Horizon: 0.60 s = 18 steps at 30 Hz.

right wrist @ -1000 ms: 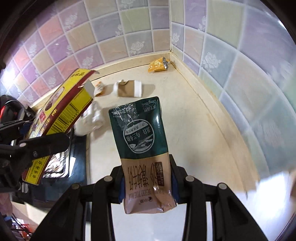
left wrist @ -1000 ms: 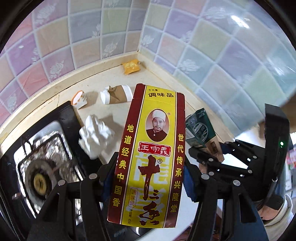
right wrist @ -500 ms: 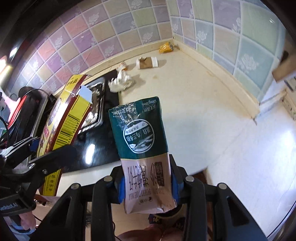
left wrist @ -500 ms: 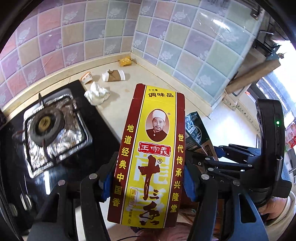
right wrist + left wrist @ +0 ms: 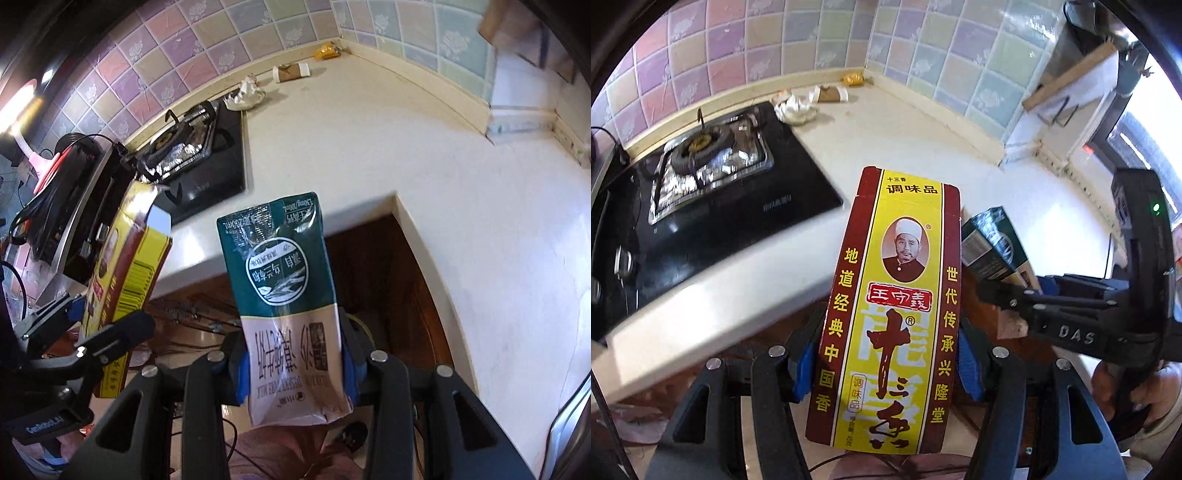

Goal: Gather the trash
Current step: 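Lift the milk pouch and spice box off the counter toward the trash bin, then lower both items over the trash bin and open both grippers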

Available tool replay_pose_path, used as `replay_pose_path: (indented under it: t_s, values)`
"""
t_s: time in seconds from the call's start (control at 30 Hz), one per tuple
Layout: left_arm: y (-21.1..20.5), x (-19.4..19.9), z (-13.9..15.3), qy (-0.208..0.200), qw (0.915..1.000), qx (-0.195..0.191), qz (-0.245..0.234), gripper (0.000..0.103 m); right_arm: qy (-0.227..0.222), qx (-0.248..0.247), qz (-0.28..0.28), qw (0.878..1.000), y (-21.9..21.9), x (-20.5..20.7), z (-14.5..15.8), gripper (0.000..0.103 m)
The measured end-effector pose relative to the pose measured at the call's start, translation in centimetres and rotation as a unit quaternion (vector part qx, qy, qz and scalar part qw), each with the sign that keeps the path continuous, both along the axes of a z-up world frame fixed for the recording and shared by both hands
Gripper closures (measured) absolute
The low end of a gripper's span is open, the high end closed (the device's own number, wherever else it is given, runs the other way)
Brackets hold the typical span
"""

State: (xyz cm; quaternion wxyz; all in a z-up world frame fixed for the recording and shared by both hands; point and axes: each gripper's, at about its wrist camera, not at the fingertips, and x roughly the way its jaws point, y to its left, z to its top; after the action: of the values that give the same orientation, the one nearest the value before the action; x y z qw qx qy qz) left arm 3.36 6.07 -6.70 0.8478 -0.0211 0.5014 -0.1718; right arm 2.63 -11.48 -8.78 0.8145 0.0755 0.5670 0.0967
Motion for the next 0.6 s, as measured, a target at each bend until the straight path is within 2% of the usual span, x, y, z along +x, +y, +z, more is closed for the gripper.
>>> replay_pose_path:
  t_s: [0.23,0.4,0.6]
  values:
    - [-0.9,-3.9,-5.8,0.042,0.9985,0.008,0.035,0.043,0.054,0.006,-0.001,0.999,-1.1,-2.6,-5.9,0.065]
    - [-0.7,-5.3,-10.5,0.075,0.9958,0.012,0.051,0.043,0.084,-0.003,0.002,0.996,-0.4,-3.4,-10.3,0.065]
    - [-0.6,-5.3,-18.1,0.104,0.9925,0.018,0.061,0.043,0.103,-0.015,-0.009,0.994,0.5,-2.9,-18.0,0.065]
